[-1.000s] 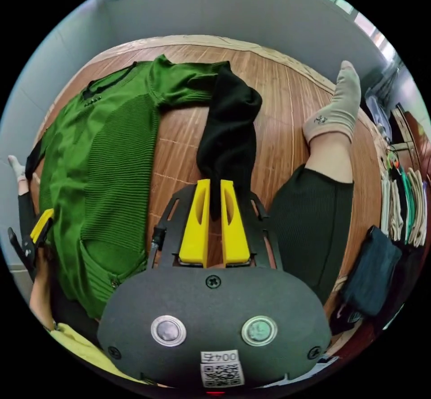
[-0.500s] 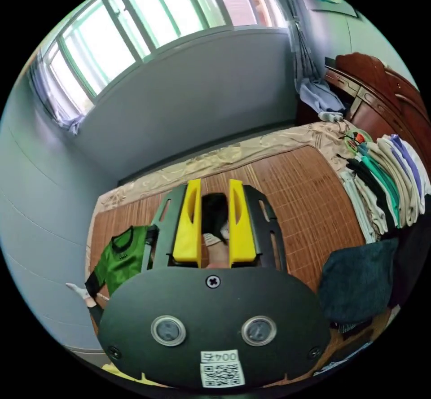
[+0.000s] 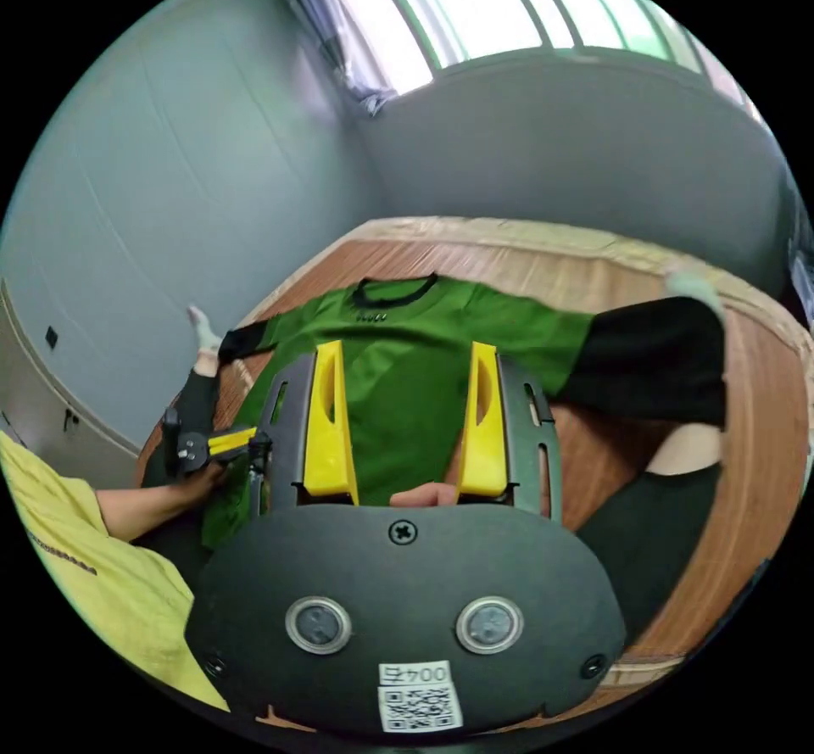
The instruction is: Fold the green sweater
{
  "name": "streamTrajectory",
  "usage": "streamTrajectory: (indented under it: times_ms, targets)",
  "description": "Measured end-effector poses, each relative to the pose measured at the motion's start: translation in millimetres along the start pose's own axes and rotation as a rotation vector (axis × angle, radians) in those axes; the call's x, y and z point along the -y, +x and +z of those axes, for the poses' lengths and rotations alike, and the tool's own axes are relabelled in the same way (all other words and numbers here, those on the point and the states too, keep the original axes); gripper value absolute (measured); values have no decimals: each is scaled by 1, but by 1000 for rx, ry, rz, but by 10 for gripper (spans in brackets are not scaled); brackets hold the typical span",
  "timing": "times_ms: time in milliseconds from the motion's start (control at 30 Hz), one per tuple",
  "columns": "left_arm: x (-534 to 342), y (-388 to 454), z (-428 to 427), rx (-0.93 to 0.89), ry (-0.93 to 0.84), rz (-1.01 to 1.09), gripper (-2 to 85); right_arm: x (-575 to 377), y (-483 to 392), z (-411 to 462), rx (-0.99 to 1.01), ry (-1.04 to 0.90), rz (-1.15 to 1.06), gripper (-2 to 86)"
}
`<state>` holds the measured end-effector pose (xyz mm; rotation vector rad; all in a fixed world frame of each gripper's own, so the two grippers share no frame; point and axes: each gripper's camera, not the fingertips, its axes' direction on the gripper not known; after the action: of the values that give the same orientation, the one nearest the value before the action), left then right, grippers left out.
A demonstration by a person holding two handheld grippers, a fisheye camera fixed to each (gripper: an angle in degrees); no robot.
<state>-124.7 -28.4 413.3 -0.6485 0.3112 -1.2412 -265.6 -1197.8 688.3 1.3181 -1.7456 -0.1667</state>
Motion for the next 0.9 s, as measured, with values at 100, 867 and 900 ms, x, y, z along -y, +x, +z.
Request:
streamTrajectory:
  times_ms: [100, 867, 900]
  targets:
    - [1, -5, 3, -9, 1, -4, 16, -16, -36, 59, 46, -68, -28, 201]
    - [32, -57, 11, -64, 11, -28, 16, -75, -124, 205, -220, -280, -123, 214]
    - [33, -58, 11, -64, 11, -28, 16, -76, -125, 205, -222, -277, -124, 214]
